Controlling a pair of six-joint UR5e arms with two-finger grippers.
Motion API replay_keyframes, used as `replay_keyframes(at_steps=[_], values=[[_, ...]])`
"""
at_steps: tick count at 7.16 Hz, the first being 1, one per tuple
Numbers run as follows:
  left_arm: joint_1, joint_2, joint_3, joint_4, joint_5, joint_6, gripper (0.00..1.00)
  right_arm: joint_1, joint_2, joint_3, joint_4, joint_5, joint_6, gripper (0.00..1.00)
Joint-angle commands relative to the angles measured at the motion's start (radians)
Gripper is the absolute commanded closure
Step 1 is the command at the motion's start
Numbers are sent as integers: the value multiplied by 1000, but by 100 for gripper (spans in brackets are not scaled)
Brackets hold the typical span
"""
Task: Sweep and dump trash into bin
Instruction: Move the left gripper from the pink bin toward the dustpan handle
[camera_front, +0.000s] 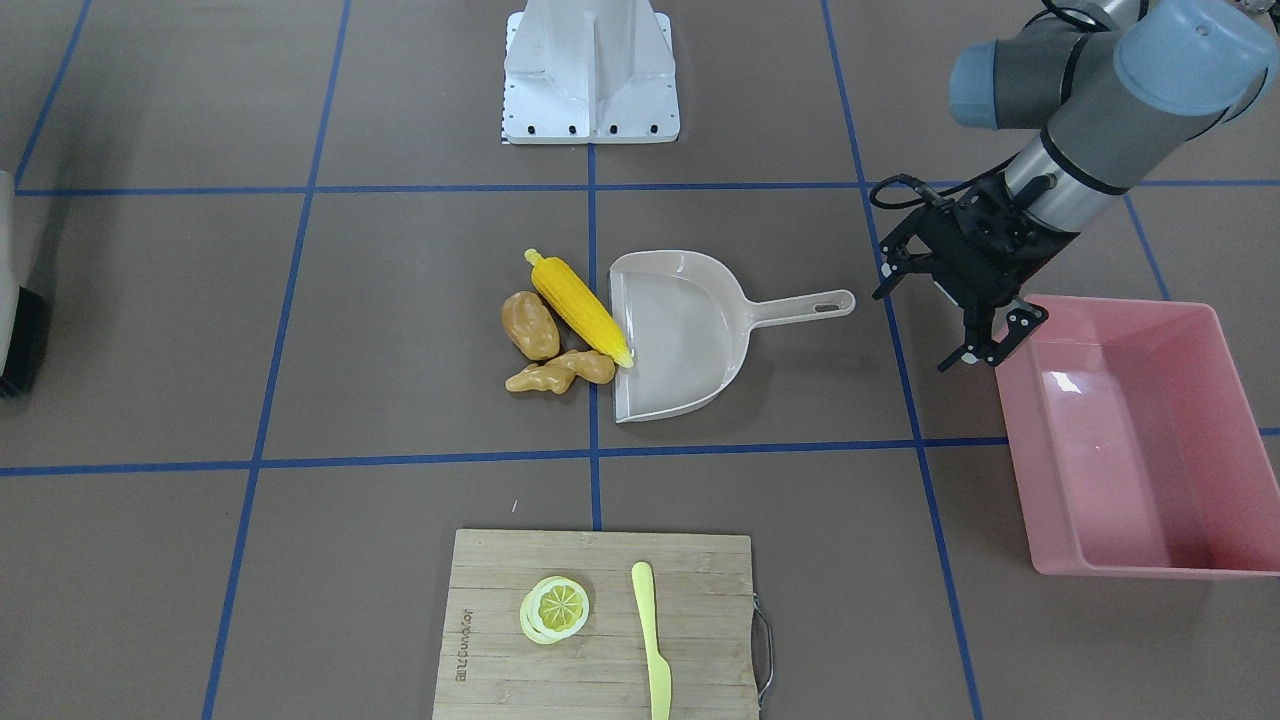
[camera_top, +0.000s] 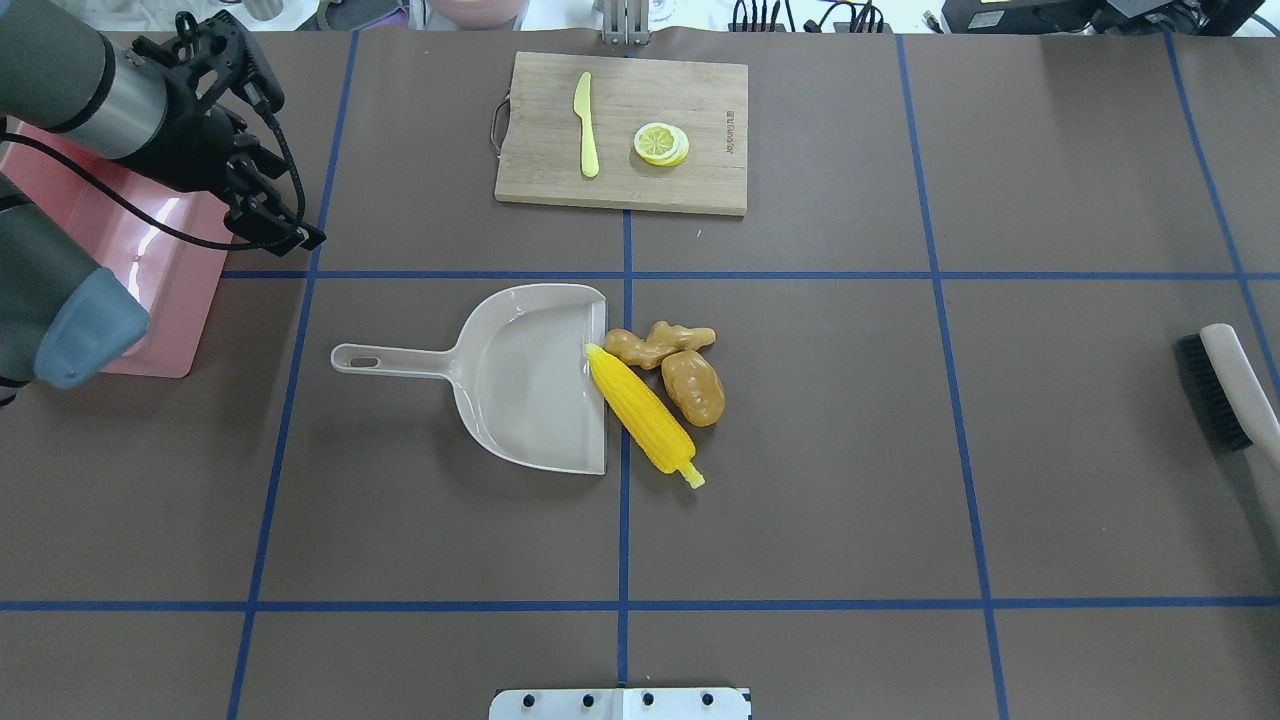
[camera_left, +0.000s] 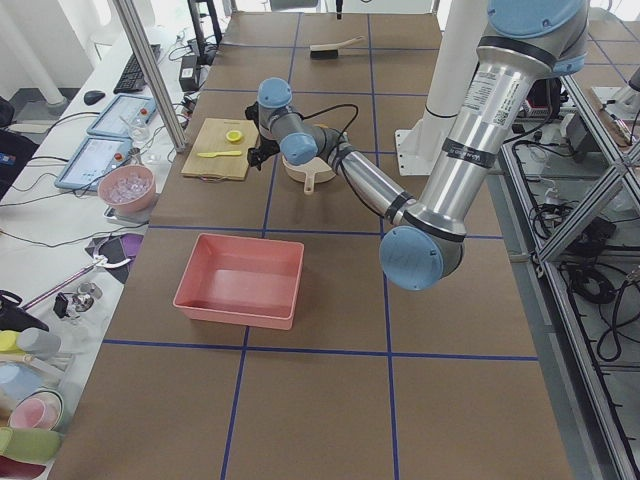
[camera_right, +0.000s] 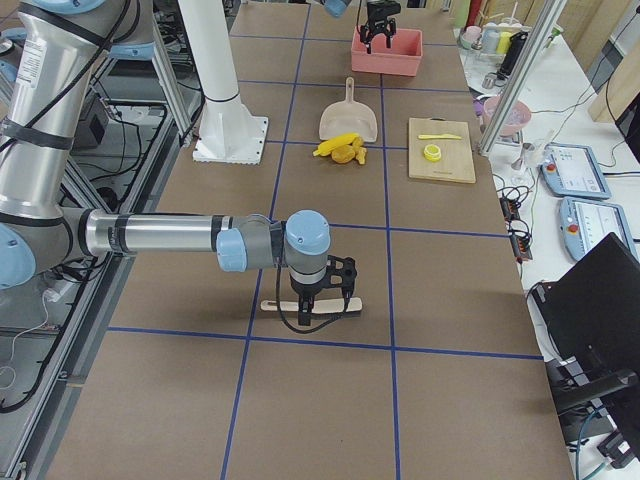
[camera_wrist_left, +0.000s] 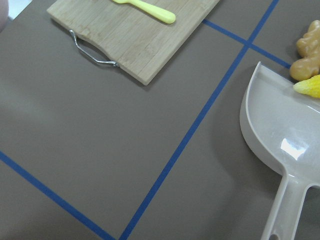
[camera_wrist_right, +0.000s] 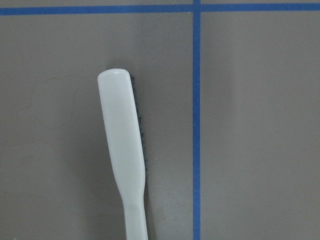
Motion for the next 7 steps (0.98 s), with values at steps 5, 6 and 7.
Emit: replay_keyframes(at_steps=[5, 6, 7], values=[[50, -11, -63, 0, 29, 60, 1, -231, -133, -72, 398, -16, 313, 0], [52, -11, -72, -11, 24, 63, 1, -278, -135, -74, 405, -52, 343, 0], [55, -11, -72, -46, 24, 98, 1, -294, -135, -74, 405, -54, 344, 0]])
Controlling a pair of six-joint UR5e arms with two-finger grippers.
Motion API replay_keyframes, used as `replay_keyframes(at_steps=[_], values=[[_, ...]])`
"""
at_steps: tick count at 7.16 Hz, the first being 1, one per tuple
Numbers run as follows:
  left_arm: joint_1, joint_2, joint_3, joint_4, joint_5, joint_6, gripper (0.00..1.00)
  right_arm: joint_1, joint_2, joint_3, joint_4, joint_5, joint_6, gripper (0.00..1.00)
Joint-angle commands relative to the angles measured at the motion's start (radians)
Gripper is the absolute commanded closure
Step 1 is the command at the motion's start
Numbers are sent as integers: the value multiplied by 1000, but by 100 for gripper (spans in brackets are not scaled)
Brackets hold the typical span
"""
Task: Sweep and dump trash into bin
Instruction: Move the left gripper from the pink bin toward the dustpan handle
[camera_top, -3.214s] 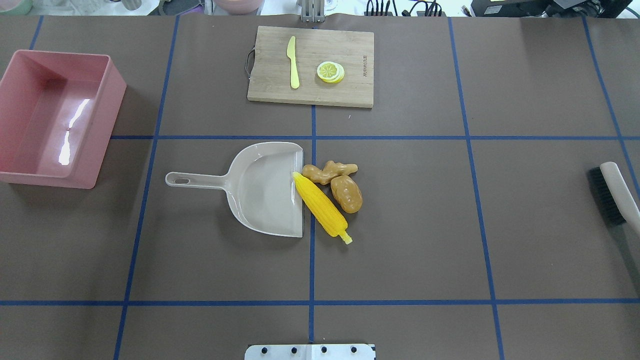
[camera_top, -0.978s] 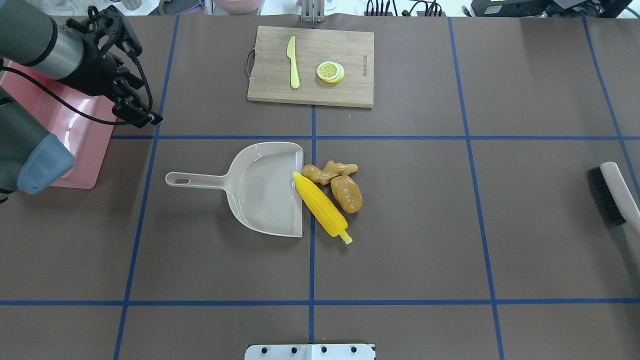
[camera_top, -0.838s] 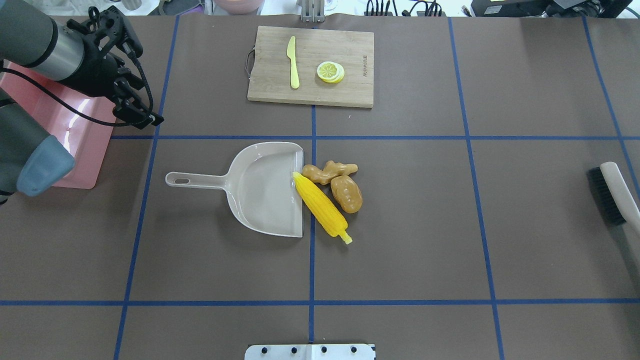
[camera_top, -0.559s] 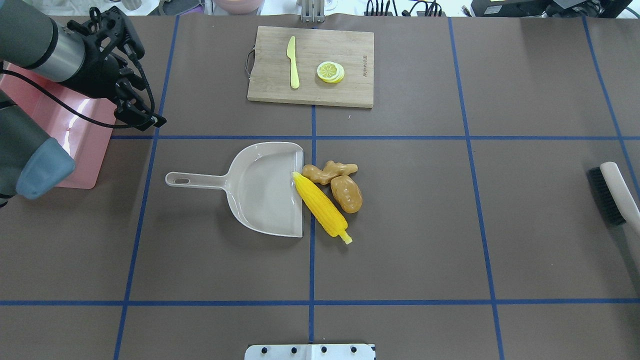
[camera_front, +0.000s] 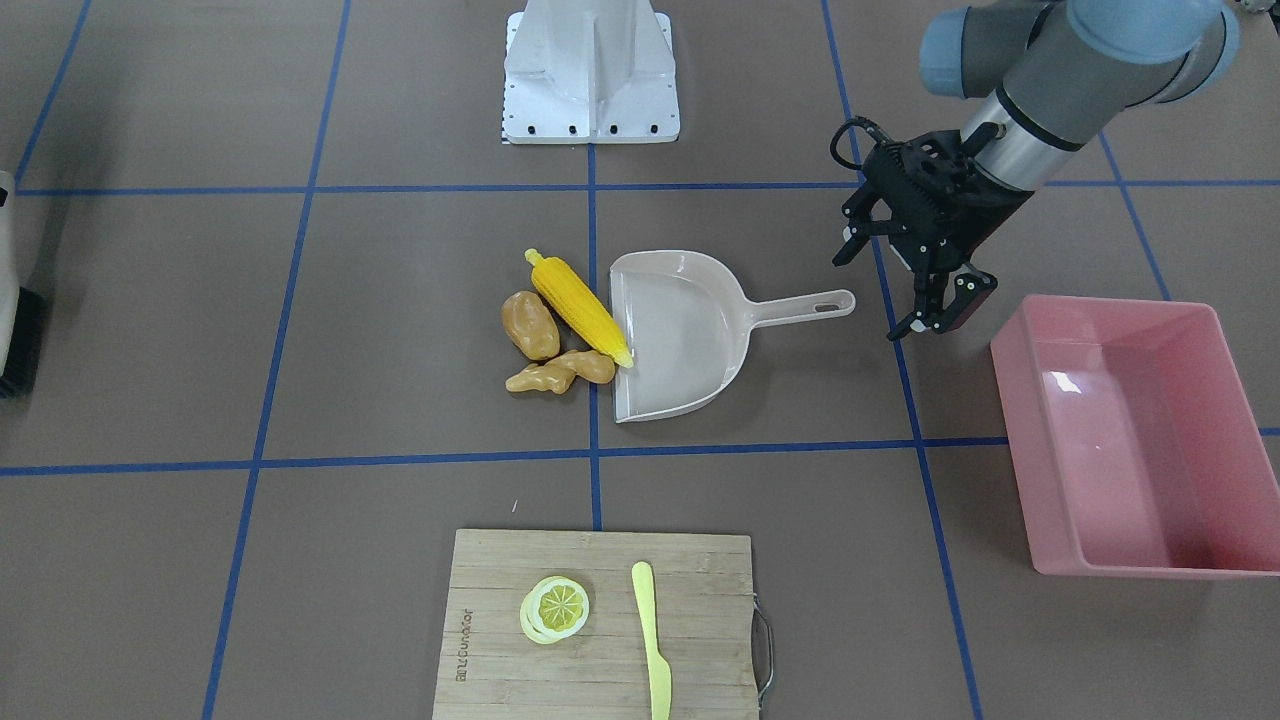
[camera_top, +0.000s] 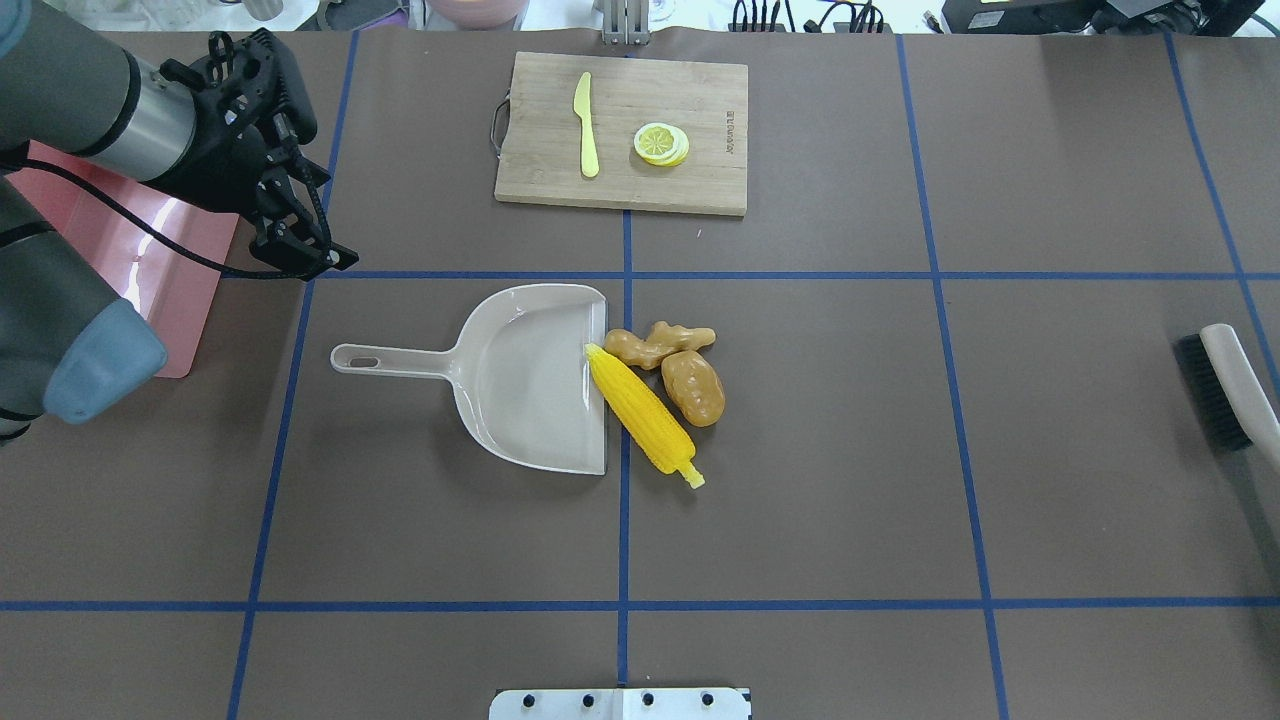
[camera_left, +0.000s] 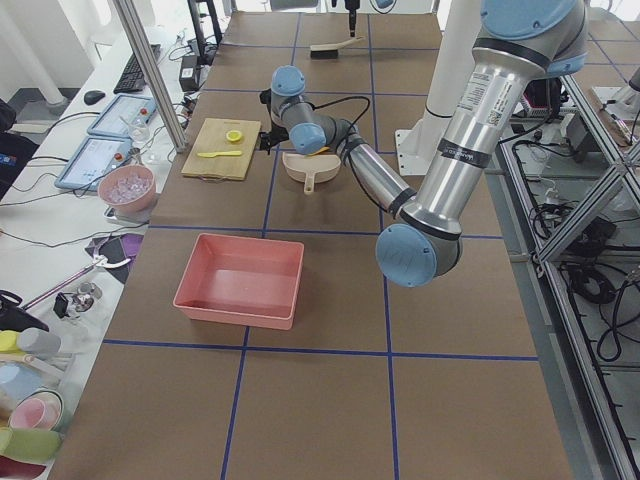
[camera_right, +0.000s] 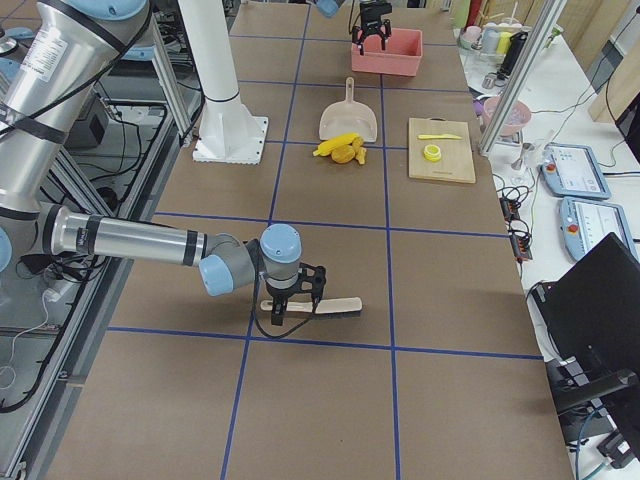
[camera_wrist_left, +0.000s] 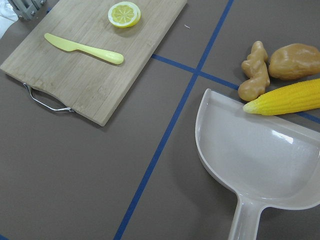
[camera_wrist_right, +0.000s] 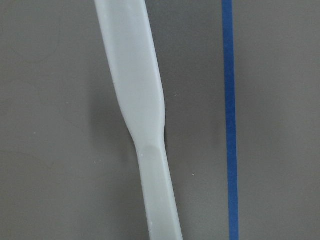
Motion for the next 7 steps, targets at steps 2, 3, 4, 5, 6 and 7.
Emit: replay_keyframes(at_steps=[2, 3, 4, 5, 6, 7], values=[[9, 29, 14, -141, -3, 37, 1, -72, -2, -9, 14, -31, 27, 0], [25, 67, 31, -246, -4, 37, 1, -88, -2, -21, 14, -33, 32, 0], [54, 93, 43, -329, -3, 31, 1, -92, -2, -36, 43, -33, 32, 2], [85, 118, 68, -421, 0, 22, 1, -99, -2, -79, 114, -31, 32, 7], [110, 136, 100, -506, 2, 19, 1, -105, -2, -92, 127, -31, 36, 22], [127, 138, 141, -587, 3, -13, 1, -106, -2, -92, 141, -31, 36, 49]])
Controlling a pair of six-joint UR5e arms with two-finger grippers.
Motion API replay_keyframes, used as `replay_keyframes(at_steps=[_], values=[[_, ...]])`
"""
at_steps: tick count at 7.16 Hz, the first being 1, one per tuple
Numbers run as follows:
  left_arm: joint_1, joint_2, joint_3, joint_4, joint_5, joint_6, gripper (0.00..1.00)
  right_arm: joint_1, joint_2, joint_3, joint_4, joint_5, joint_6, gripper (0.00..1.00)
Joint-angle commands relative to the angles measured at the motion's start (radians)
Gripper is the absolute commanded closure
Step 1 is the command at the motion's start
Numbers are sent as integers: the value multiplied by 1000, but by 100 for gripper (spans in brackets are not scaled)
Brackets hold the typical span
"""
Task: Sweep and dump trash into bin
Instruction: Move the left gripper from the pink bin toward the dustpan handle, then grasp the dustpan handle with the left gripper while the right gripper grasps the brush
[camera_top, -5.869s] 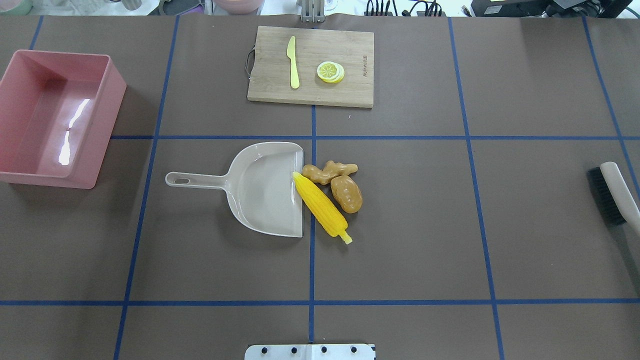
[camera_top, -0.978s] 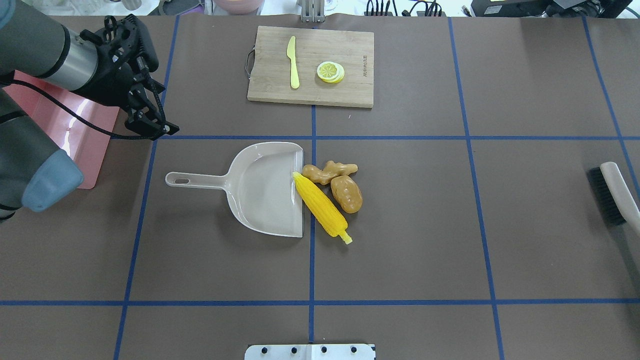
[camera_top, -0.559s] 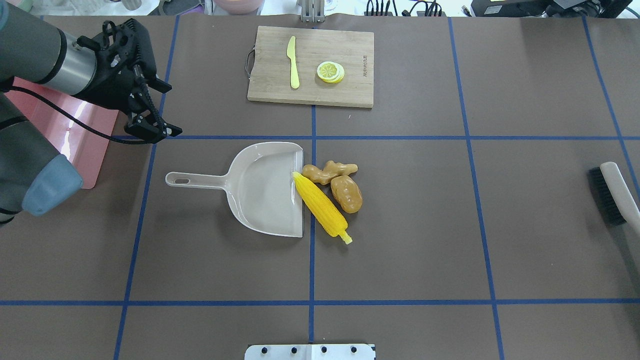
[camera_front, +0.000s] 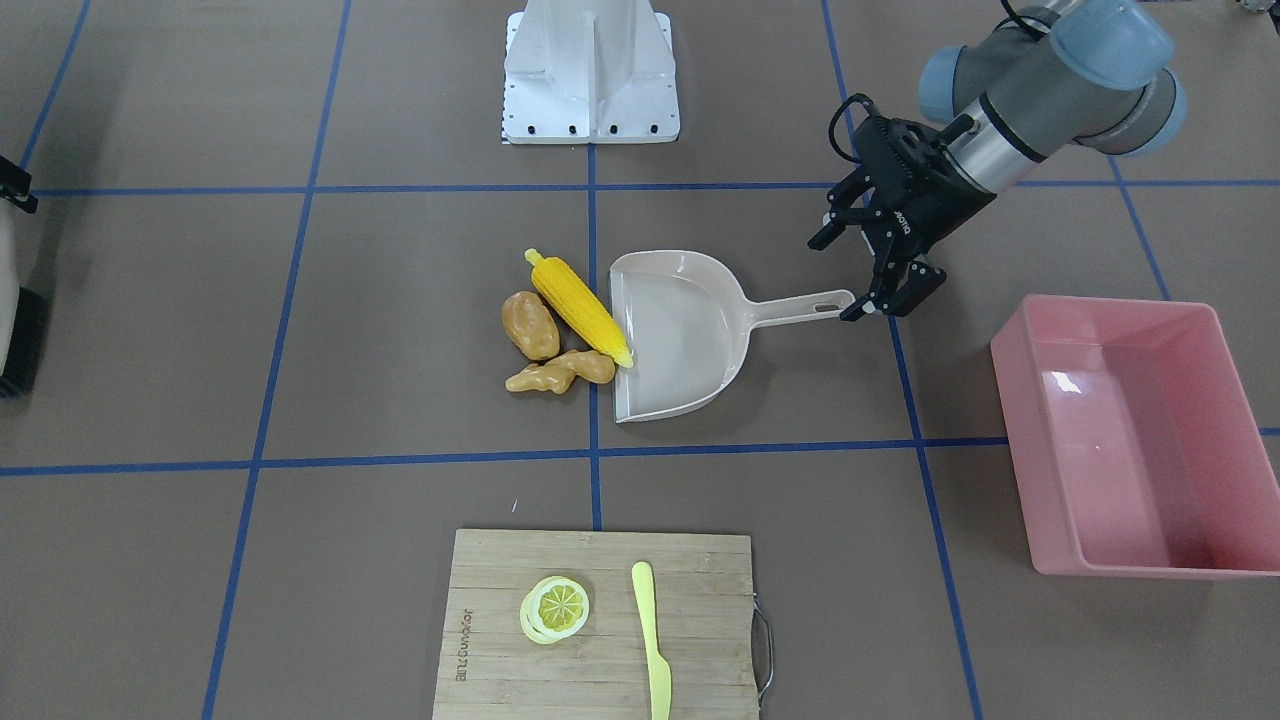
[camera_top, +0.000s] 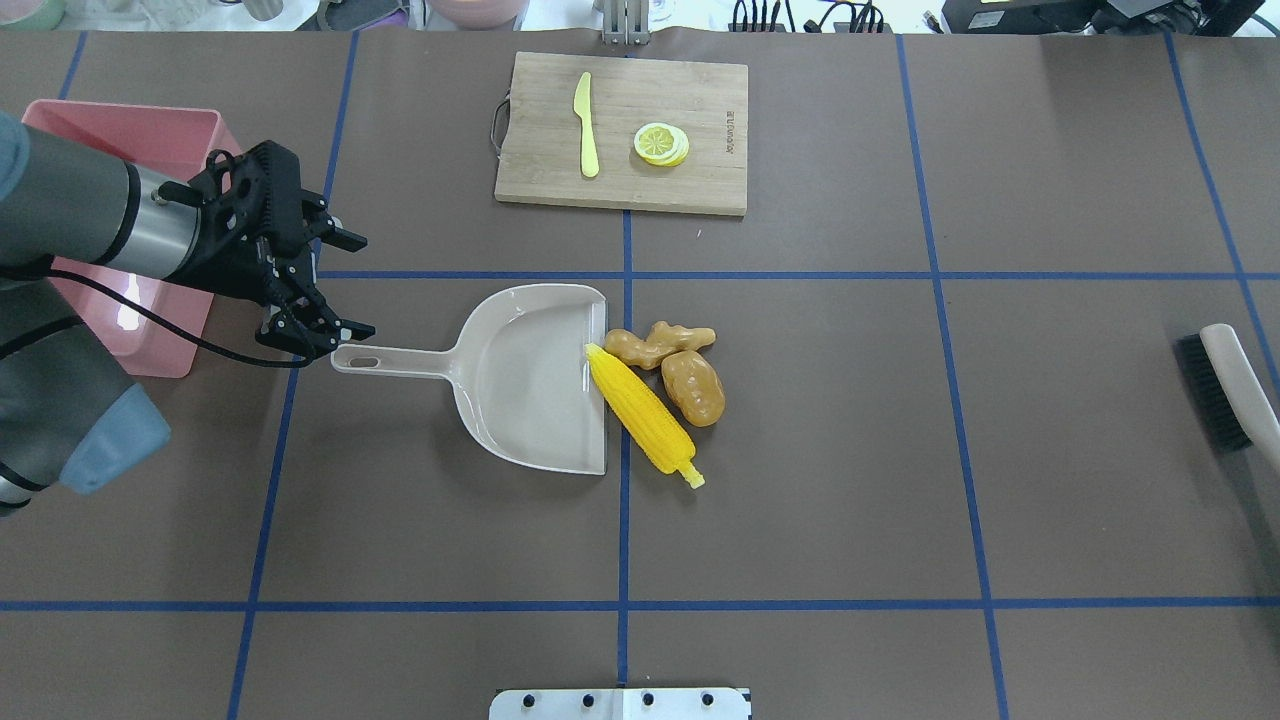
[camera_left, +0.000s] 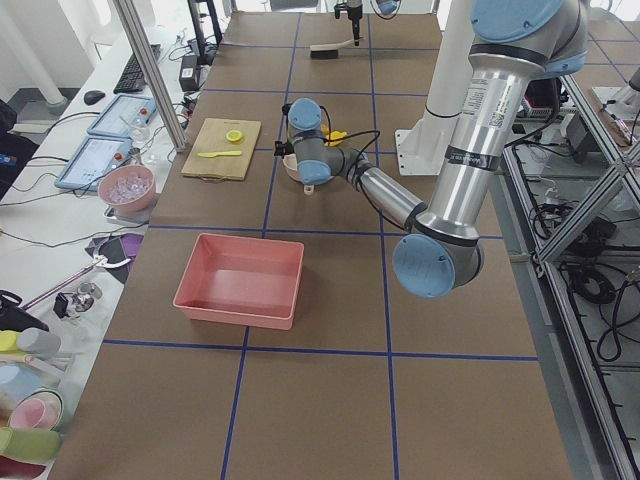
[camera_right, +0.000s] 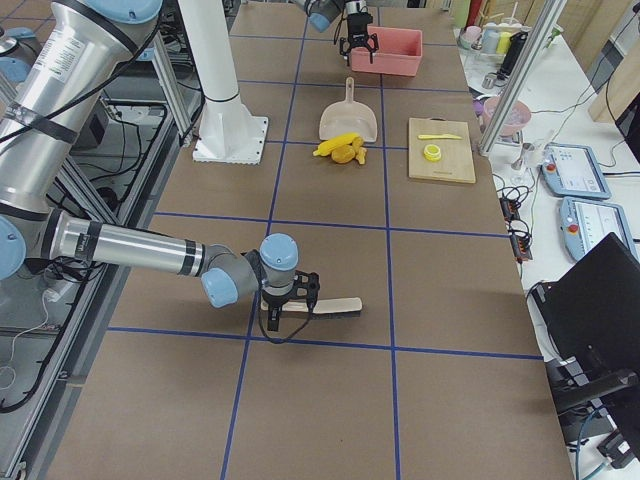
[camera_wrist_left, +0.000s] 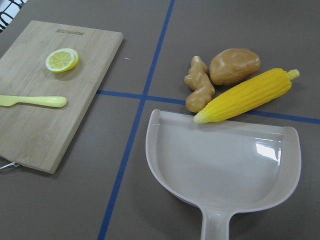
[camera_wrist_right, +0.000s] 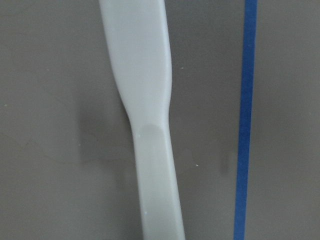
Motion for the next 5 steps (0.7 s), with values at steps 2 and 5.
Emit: replay_keyframes(at_steps=[2, 5], values=[[59, 10, 143, -282, 2, -34, 2, -7, 0, -5, 24, 3, 3, 100], [91, 2, 260, -479, 4, -77, 2, -38, 2, 71, 13, -3, 3, 100]])
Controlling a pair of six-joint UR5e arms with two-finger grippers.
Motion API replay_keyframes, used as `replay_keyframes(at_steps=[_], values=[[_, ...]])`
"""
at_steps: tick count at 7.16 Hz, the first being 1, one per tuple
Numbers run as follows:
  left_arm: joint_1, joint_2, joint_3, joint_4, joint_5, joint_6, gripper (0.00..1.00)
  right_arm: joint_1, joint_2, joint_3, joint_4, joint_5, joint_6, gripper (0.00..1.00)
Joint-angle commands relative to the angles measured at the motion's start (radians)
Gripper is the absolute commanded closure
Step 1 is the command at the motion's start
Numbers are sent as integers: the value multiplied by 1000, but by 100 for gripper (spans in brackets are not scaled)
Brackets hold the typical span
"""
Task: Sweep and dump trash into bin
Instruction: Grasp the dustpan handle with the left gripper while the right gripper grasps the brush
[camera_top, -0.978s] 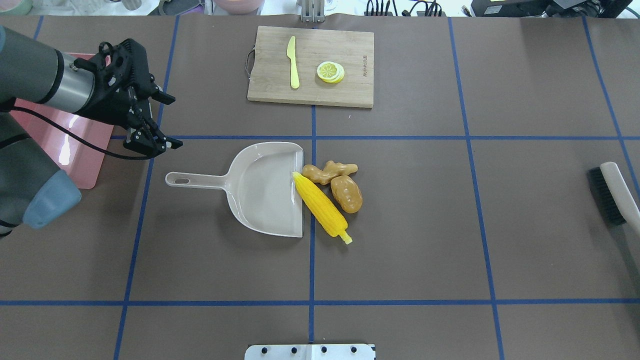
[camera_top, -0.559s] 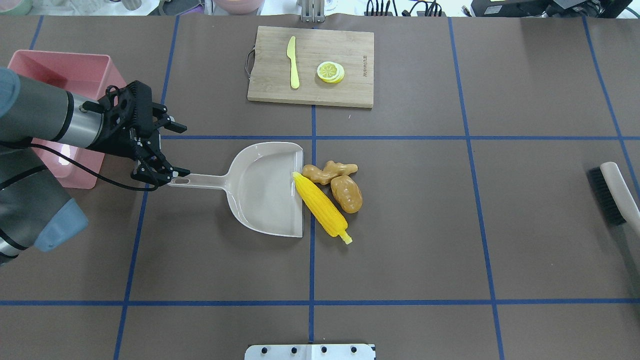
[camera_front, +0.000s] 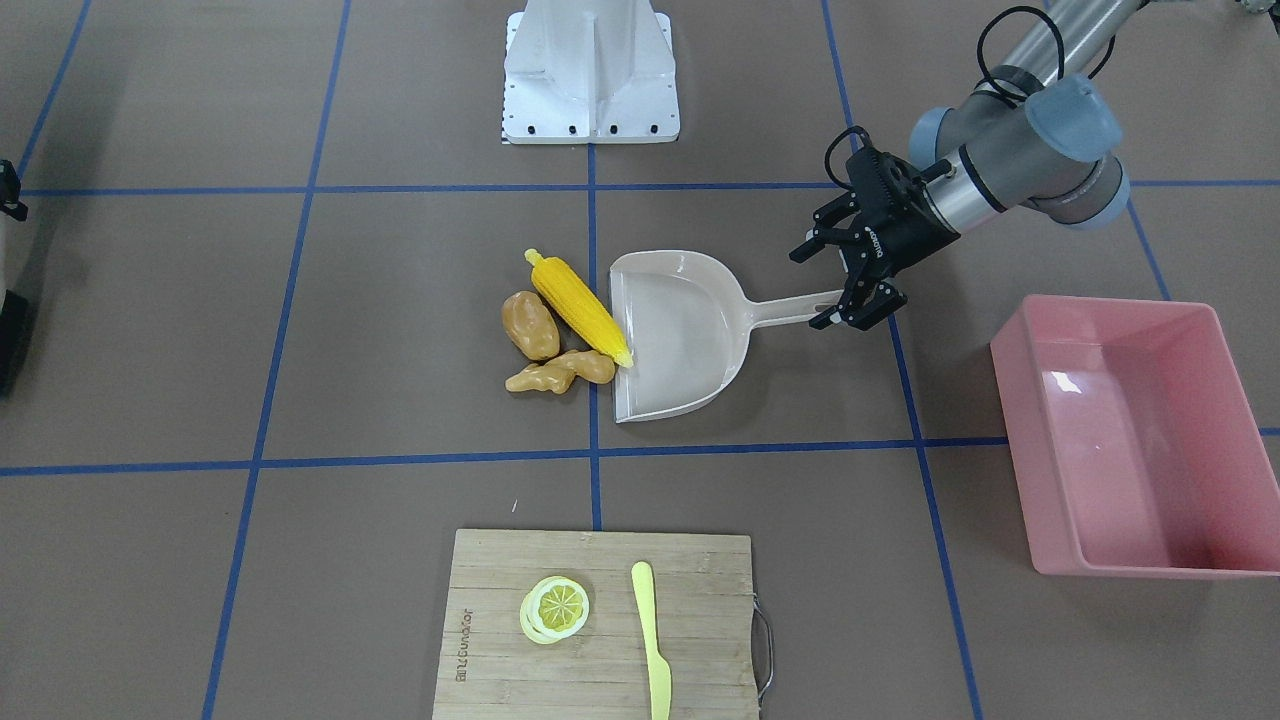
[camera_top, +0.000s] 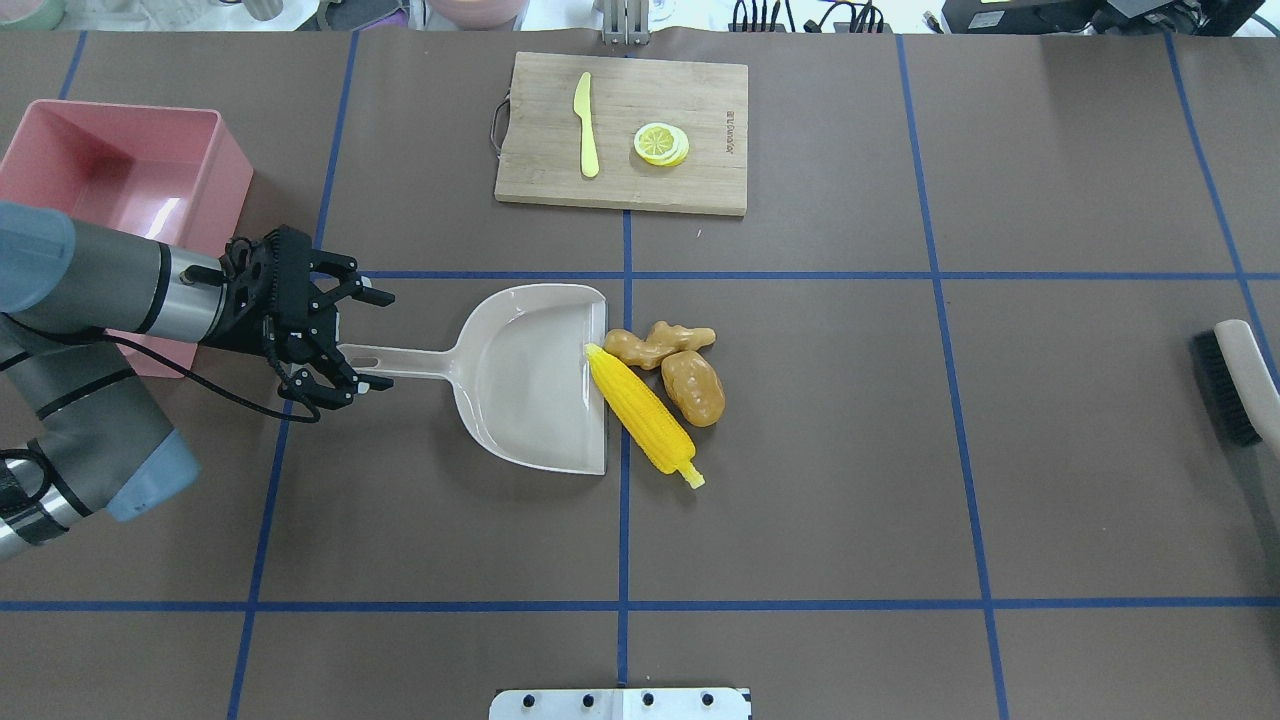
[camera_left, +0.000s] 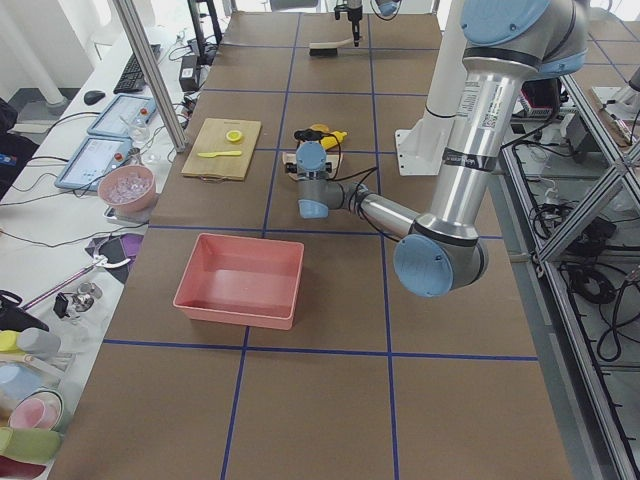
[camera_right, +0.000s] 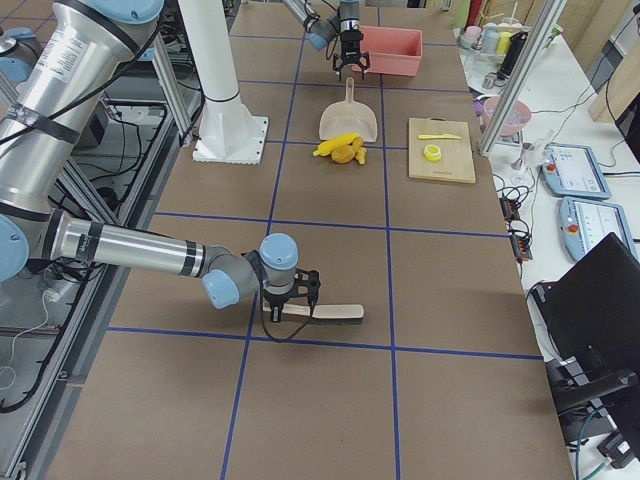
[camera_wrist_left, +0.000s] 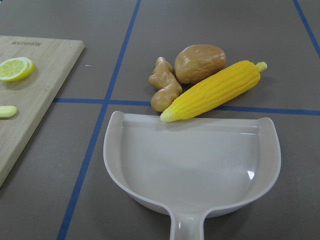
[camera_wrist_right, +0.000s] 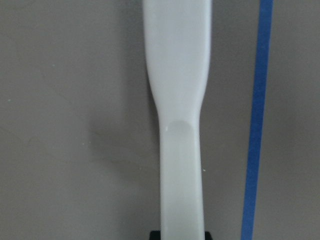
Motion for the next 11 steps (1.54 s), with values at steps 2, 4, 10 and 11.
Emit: replay_keyframes(at_steps=[2, 4, 10, 11], values=[[37, -5, 74, -140, 54, -53, 2, -67, -5, 207, -120, 3, 24, 100], [48, -26, 93, -139, 79, -90, 2, -196, 25, 325, -123, -4, 230, 100], [117, -66, 148, -124, 133, -90, 2, -568, 521, 408, -502, -199, 753, 100], [120, -66, 150, -122, 145, -92, 2, -588, 627, 405, -616, -220, 753, 100]])
